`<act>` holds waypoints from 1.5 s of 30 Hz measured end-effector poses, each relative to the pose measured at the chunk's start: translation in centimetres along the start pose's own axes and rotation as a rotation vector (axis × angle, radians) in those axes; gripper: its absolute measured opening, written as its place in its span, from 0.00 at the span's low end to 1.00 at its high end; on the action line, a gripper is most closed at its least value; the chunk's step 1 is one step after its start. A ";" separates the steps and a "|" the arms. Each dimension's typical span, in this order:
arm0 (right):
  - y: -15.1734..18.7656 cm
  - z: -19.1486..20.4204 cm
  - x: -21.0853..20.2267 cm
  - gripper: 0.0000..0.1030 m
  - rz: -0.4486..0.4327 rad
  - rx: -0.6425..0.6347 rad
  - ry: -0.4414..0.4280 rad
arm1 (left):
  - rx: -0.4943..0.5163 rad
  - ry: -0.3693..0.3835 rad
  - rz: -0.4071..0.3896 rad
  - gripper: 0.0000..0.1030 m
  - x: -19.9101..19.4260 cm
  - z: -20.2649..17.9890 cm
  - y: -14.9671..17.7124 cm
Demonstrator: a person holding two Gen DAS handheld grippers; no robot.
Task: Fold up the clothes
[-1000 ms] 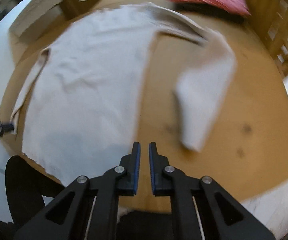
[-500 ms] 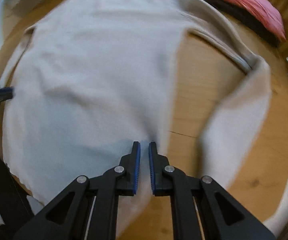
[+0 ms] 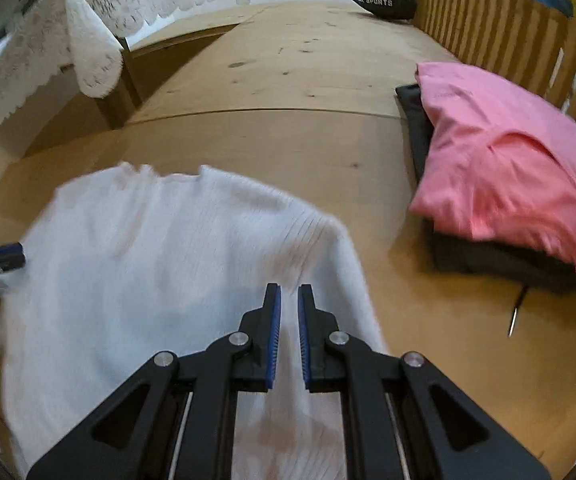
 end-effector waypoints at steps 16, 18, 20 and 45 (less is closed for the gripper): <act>0.9 -4.3 -1.7 0.12 0.044 0.061 0.195 | -0.114 -0.096 -0.008 0.32 -3.0 8.7 4.4; 1.4 -3.5 -1.8 0.12 0.068 0.037 0.201 | -0.103 -0.120 0.010 0.33 -5.1 10.0 7.3; 2.0 -2.7 -1.9 0.13 0.091 0.013 0.208 | -0.106 -0.130 0.037 0.35 -7.1 11.2 10.9; 16.6 28.0 -9.8 0.30 0.240 -0.264 -0.334 | -0.248 0.020 0.189 0.11 -12.2 3.3 30.9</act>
Point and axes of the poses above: each gripper's, at about its wrist camera, not at the fingertips, and x roughly the way its jaws point, z to its left, y to its underside, the point moved 6 cm from there along x, roughly the way its jaws point, and after that the axes turned 10 degrees about -y, right-handed, at the moved point
